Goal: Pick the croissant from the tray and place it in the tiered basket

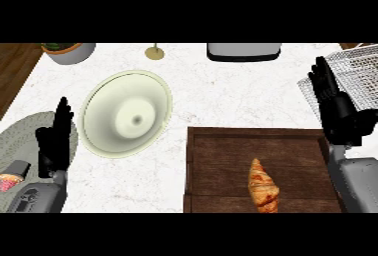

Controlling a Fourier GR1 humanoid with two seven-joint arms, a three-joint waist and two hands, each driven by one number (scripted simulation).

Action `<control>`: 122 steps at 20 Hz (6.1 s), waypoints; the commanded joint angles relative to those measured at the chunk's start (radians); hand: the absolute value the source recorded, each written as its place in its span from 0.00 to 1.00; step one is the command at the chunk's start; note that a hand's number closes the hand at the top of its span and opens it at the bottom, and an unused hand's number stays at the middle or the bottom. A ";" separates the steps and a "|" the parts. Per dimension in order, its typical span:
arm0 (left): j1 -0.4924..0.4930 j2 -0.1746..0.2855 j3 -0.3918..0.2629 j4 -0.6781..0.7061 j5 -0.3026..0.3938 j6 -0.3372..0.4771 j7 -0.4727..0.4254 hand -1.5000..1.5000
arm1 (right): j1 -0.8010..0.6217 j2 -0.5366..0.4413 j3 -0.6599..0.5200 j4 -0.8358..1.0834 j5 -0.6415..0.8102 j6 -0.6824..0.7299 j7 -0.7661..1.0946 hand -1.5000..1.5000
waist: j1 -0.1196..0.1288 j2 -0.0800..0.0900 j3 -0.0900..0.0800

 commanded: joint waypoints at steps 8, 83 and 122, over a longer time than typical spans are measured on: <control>-0.037 -0.098 -0.160 -0.148 -0.033 -0.059 -0.040 0.50 | -0.036 -0.155 0.023 -0.026 -0.035 0.235 0.056 1.00 | -0.020 0.015 -0.039; -0.035 -0.171 -0.109 -0.201 -0.136 -0.115 0.034 0.50 | -0.263 -0.334 0.824 -0.781 0.457 1.044 0.947 0.00 | -0.004 0.018 -0.036; 0.020 -0.244 -0.051 -0.248 -0.204 -0.201 0.017 0.50 | 0.038 -0.162 0.651 -0.444 1.061 1.049 0.369 0.00 | -0.001 0.018 -0.035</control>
